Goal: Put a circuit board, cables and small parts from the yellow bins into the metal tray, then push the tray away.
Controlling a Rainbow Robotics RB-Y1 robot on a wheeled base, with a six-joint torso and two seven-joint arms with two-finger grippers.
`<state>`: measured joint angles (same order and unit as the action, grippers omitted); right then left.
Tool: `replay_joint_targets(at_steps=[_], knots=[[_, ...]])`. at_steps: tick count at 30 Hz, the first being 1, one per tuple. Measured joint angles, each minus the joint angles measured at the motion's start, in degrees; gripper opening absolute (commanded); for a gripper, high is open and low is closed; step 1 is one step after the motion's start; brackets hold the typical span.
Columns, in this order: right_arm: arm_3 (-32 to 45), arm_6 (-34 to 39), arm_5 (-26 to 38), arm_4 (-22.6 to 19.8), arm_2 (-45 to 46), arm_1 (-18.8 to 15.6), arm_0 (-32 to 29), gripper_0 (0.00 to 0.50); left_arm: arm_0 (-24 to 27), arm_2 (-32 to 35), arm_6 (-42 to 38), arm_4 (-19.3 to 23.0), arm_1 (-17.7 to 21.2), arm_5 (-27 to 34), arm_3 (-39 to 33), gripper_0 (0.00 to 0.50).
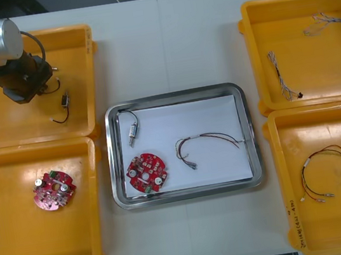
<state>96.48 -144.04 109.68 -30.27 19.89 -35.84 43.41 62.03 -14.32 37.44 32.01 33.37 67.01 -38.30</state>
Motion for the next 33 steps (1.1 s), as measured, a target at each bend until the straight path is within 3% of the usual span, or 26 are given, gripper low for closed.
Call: replay_joint_targets(at_steps=[8, 15, 20, 25, 33], knots=[[4.6, 0.0, 0.1, -9.1, -2.6, 0.0, 0.0, 0.000, 0.0, 0.2, 0.0, 0.0, 0.1, 1.3, -0.7, 0.000], [8.8, 1.6, 0.1, -14.4, -10.3, -0.1, 0.0, 0.000, 0.0, 2.1, 0.1, 0.0, 1.4, 9.8, -7.2, 0.000], [11.0, 9.3, 0.1, -18.2, -17.6, -0.2, 0.3, 0.000, 0.0, 3.8, 0.7, 0.1, 3.1, 15.3, -12.3, 0.000], [11.0, 11.8, 0.1, -17.7, -25.0, 0.2, 2.0, 0.000, 0.0, 4.0, 2.3, 0.2, 4.7, 20.8, -16.8, 0.000], [11.0, 11.8, 0.1, -10.5, -32.5, 5.1, 4.7, 0.000, -3.7, 5.0, 8.7, 0.5, 6.6, 28.7, -30.5, 0.000]])
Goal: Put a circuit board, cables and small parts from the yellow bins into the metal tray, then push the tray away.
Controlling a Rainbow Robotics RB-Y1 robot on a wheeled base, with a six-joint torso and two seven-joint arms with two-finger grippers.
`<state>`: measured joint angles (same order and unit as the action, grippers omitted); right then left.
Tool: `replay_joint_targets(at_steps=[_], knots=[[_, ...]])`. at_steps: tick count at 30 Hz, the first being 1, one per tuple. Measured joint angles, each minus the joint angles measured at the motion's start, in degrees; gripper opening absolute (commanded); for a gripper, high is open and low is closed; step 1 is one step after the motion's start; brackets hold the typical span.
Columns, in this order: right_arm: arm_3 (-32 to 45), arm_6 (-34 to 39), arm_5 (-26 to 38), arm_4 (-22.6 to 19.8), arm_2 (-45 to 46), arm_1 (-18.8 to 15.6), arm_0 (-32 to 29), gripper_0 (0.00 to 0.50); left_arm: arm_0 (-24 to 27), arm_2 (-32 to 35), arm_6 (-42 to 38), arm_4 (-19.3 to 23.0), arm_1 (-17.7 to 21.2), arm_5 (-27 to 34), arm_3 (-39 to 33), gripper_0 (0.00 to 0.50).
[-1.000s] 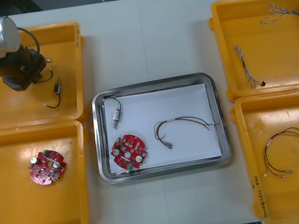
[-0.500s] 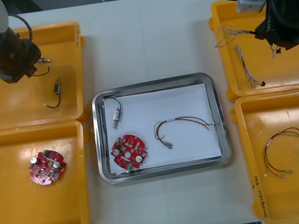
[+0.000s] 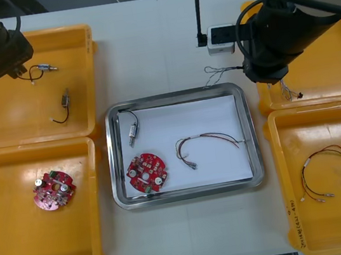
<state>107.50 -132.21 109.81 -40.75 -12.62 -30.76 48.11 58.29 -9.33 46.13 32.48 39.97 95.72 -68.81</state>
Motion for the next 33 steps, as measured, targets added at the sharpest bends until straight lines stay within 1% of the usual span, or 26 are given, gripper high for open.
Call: replay_joint_targets(at_steps=[5, 9, 11, 15, 19, 22, 26, 30, 33], knots=[[0.0, 0.4, 0.0, 3.5, -4.0, 2.8, 0.3, 0.000, -2.3, 0.6, 1.8, 1.6, 0.2, 3.9, -7.1, 0.000], [-1.4, 0.6, -0.2, 4.7, -6.8, 4.2, 0.3, 0.000, -3.1, 0.6, 1.8, 3.3, 0.2, 7.5, -11.8, 0.001], [-2.9, 0.6, -1.5, 4.7, -8.1, 4.6, 0.3, 0.000, -3.5, 0.6, 1.8, 4.0, 0.2, 8.9, -14.3, 0.000], [-6.1, 0.6, -6.0, 4.7, -11.2, 4.7, 0.3, 0.000, -4.7, 0.6, 1.8, 5.6, 0.2, 11.1, -19.5, 0.000], [-8.1, 1.3, -9.7, 5.2, -14.1, 4.9, 0.3, 0.000, -6.3, 0.6, 1.8, 7.2, 0.3, 12.2, -24.5, 0.000], [-9.9, 2.5, -11.0, 5.4, -14.9, 5.5, 0.3, 0.000, -7.5, 0.6, 1.8, 8.2, 0.3, 12.4, -27.2, 0.000], [-12.7, 2.5, -13.3, 6.0, -15.3, 6.6, 0.3, 0.000, -9.0, 0.6, 1.8, 9.5, 0.3, 12.4, -30.0, 0.000], [-14.6, 2.5, -15.7, 8.2, -18.2, 6.8, 0.3, 0.000, -10.1, 0.6, 1.8, 10.6, 0.3, 12.4, -32.0, 0.000], [-16.0, 2.5, -16.7, 8.8, -20.1, 6.8, 0.3, 0.000, -10.4, 0.6, 1.8, 11.5, 0.3, 12.4, -32.7, 0.001]])
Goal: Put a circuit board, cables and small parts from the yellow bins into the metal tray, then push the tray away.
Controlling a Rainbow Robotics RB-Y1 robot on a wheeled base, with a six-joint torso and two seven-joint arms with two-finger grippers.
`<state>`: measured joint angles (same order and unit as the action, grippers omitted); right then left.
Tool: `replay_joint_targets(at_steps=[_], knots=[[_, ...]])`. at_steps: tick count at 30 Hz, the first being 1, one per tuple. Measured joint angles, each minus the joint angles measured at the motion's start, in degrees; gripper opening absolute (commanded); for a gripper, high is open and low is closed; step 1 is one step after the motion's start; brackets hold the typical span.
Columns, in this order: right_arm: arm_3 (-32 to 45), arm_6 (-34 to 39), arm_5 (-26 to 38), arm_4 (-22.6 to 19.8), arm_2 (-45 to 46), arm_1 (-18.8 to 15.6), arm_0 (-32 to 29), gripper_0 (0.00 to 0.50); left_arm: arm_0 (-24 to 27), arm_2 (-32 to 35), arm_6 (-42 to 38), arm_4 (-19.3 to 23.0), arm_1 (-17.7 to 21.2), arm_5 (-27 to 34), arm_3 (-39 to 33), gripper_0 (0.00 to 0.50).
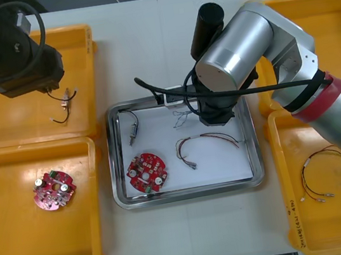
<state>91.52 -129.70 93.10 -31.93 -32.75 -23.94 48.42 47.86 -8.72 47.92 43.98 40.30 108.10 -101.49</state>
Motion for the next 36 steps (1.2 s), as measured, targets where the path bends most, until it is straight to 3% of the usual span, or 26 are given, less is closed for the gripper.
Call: replay_joint_targets(at_steps=[13, 15, 16, 17, 18, 20, 31, 36], knots=[[-5.5, 0.9, -5.5, -0.6, -4.6, 0.0, 0.0, 0.000, -0.1, 0.0, 0.0, 0.5, 0.0, 0.0, -0.6, 0.000], [-5.5, 1.5, -5.5, -0.9, -4.7, 0.0, 0.0, 0.032, -0.2, 0.0, 0.0, 0.5, 0.0, 0.1, -0.6, 0.001], [-5.4, 1.6, -5.5, -1.0, -4.7, 0.0, 0.0, 0.086, -0.2, 0.0, 0.0, 0.5, 0.0, 0.1, -0.6, 0.001], [-5.4, 1.6, -5.5, -1.0, -4.7, 0.0, 0.0, 0.178, -0.2, 0.0, 0.0, 0.5, 0.0, 0.2, -0.6, 0.000], [-5.4, 1.6, -5.5, -1.0, -4.7, 0.0, 0.0, 0.350, -0.2, 0.0, 0.0, 0.5, 0.0, 0.3, -0.6, 0.000], [-5.3, 1.6, -5.5, -0.8, -4.7, 0.0, 0.0, 0.500, -0.2, 0.0, 0.0, 0.6, 0.0, 0.3, -0.6, 0.000], [-4.6, 1.6, -5.1, -0.4, -4.7, 0.0, 0.0, 0.500, -0.2, 0.0, 0.0, 0.7, 0.0, 0.4, -0.6, 0.000], [-1.5, 1.6, -2.7, 1.9, -4.7, 0.0, 0.0, 0.500, -0.2, 0.0, 0.0, 0.7, 0.0, 0.4, -0.7, 0.001]])
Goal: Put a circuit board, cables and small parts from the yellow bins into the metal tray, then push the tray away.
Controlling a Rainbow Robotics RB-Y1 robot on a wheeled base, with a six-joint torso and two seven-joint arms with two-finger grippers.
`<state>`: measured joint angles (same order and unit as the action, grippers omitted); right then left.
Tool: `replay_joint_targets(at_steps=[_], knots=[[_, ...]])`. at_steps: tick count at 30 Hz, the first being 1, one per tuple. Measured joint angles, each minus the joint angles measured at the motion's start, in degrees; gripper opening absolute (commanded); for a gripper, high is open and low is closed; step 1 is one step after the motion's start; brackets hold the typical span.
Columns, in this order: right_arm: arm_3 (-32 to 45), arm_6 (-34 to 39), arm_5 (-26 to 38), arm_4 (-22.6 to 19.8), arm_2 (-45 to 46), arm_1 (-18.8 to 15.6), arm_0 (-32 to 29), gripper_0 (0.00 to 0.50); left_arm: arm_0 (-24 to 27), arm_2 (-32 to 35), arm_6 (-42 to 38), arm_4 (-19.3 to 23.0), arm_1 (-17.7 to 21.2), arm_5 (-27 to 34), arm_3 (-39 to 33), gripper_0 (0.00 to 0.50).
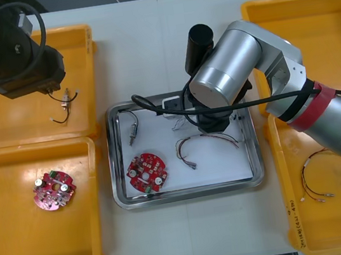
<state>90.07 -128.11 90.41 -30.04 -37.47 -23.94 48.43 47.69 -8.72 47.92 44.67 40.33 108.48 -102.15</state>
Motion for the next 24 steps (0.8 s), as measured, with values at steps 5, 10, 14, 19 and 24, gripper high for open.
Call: replay_joint_targets(at_steps=[5, 10, 14, 19, 24], knots=[[2.5, 0.0, 1.1, 2.0, 0.0, 0.0, 0.0, 0.500, 0.0, 0.0, 0.0, 0.0, 0.0, 0.0, 0.0, 0.000], [2.9, 0.0, 1.4, 2.9, 0.0, 0.0, 0.0, 0.500, 0.0, 0.0, 0.0, 0.0, 0.0, 0.0, 0.0, 0.000], [3.0, 0.0, 1.9, 3.0, 0.0, 0.0, 0.0, 0.500, 0.0, 0.0, 0.0, 0.1, 0.0, 0.0, 0.0, 0.000], [5.3, 0.0, 6.5, 3.3, 0.2, 0.0, 0.0, 0.500, 0.0, 0.0, 0.0, 0.1, 0.0, 0.0, 0.0, 0.000], [10.6, 1.3, 14.2, 3.3, 2.0, 0.0, 0.0, 0.500, 0.0, 0.0, 0.0, 0.4, 0.0, 0.0, -0.3, 0.000]])
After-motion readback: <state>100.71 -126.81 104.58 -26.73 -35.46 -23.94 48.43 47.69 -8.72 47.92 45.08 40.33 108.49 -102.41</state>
